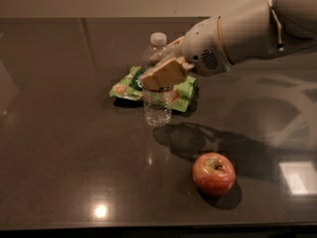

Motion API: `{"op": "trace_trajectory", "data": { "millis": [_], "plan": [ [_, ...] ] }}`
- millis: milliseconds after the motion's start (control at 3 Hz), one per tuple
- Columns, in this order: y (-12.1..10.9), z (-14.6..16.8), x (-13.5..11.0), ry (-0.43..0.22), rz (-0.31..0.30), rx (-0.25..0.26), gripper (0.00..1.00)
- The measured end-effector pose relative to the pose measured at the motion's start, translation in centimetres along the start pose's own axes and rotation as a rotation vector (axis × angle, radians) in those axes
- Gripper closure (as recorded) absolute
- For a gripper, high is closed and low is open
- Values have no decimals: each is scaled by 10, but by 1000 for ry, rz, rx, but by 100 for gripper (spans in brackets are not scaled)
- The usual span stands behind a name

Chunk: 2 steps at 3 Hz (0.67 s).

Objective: Move water bottle near apple

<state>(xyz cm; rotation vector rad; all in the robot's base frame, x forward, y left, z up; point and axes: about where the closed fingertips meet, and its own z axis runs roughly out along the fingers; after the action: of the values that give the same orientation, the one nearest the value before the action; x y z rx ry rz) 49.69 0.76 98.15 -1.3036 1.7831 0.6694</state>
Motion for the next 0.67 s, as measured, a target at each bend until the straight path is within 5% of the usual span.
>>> {"op": "trace_trajectory", "data": {
  "millis": [667],
  "plan": [
    [10, -45, 39, -2, 52, 54, 100]
  ]
}}
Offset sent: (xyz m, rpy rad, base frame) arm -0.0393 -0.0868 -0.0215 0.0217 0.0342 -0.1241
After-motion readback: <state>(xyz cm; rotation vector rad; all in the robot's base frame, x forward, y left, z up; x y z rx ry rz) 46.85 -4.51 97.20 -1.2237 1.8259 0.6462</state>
